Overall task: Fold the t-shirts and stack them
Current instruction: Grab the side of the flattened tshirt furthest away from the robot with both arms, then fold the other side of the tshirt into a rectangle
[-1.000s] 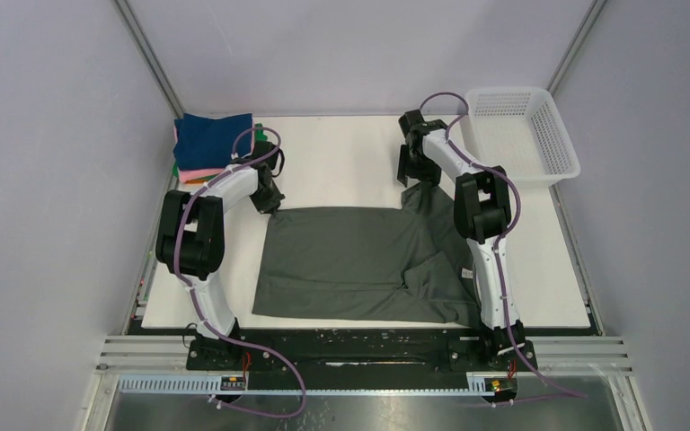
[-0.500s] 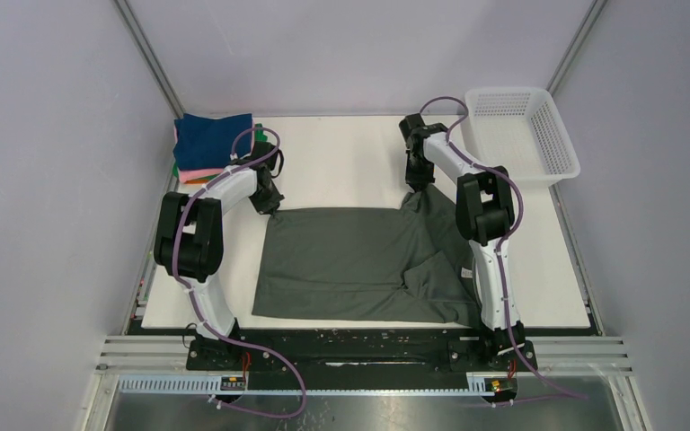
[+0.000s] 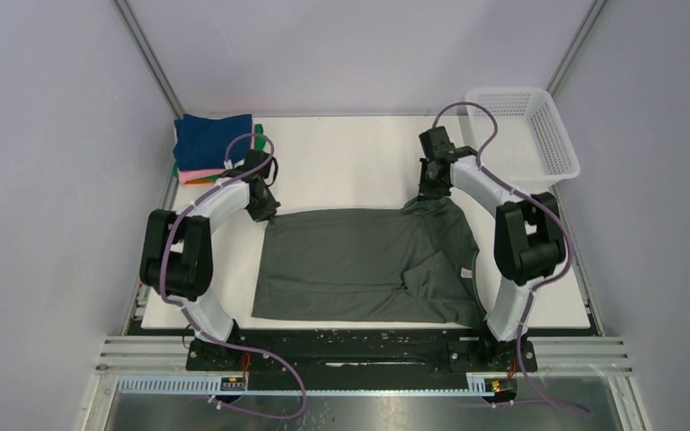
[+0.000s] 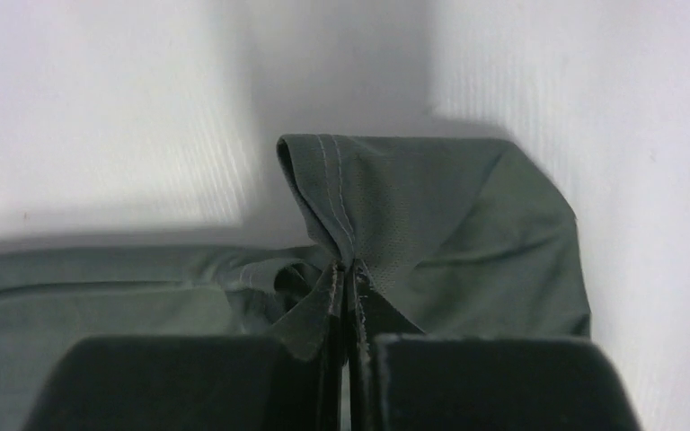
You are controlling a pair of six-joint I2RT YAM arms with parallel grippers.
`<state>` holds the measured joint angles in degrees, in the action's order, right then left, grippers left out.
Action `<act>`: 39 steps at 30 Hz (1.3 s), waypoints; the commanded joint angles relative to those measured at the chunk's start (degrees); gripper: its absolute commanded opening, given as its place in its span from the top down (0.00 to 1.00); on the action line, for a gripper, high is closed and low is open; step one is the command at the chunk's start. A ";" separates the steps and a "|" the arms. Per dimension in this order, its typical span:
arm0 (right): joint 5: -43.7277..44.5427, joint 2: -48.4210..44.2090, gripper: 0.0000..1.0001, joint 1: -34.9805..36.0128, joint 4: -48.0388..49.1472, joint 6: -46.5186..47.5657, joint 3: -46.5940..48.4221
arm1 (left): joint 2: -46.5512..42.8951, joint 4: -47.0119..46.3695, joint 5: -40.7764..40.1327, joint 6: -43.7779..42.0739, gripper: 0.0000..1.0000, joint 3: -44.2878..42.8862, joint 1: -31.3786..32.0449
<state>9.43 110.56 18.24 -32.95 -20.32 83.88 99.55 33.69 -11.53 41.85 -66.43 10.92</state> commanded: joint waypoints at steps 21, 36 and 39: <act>8.79 -45.83 1.00 14.80 -2.17 -7.65 -35.50 | -32.30 -2.72 -1.12 4.02 1.00 24.39 3.54; 10.35 -74.51 0.66 26.22 -2.18 -37.04 -63.38 | -41.84 -0.15 0.65 8.25 0.94 36.89 4.73; 7.45 -81.68 0.03 26.32 -3.27 -37.44 -64.60 | -43.40 1.87 -0.41 8.48 0.71 36.46 4.79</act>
<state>19.20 35.57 43.77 -36.07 -51.99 20.05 58.85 34.63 -10.98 49.41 -29.39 15.53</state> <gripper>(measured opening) 0.676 0.195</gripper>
